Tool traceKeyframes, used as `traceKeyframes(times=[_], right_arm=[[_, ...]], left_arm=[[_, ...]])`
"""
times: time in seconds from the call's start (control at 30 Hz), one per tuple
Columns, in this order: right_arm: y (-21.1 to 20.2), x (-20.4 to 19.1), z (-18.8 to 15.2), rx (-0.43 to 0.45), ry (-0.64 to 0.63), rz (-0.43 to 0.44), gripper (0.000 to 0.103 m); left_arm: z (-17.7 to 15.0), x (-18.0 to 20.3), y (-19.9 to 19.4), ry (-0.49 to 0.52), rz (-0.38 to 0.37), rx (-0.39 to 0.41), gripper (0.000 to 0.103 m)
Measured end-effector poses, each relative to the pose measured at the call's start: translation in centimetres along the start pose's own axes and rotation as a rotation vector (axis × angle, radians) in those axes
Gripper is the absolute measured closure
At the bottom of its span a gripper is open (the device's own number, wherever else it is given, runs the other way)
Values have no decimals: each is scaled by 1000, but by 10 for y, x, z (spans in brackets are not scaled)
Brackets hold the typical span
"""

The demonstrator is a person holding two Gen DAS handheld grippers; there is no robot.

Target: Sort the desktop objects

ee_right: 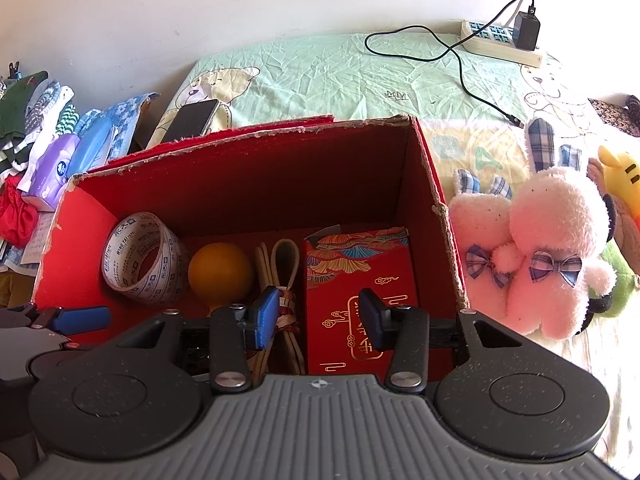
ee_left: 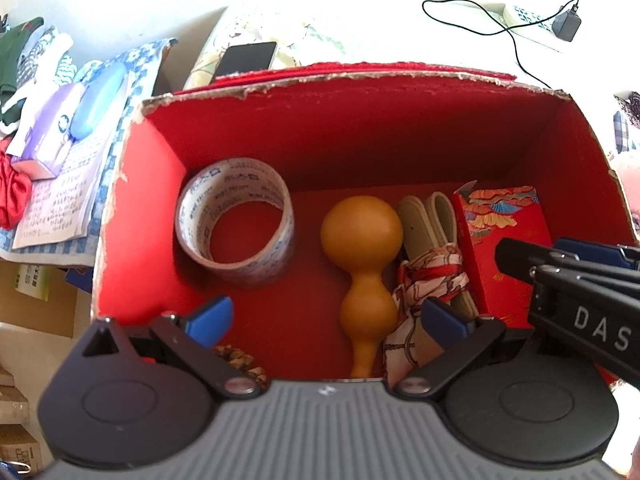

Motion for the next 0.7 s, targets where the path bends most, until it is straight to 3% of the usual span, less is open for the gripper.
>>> traceKeyframes(times=[0.47, 0.7], right_arm=[[0, -1, 0, 5, 7, 5, 56], [0, 1, 1, 8, 12, 6, 56]], left_arm=[[0, -1, 1, -13, -38, 17, 2], [1, 2, -4, -2, -1, 50, 2]])
Point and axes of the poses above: each gripper's, at about its wrist camera, not at the fingertips, and y roughly the way its jaws point, x to its right, z to its top, the point moved 4 cm from there along y, roughly the way its jaws point, and after that the axes turned 6 degrees about y, right-handed, at the moved point
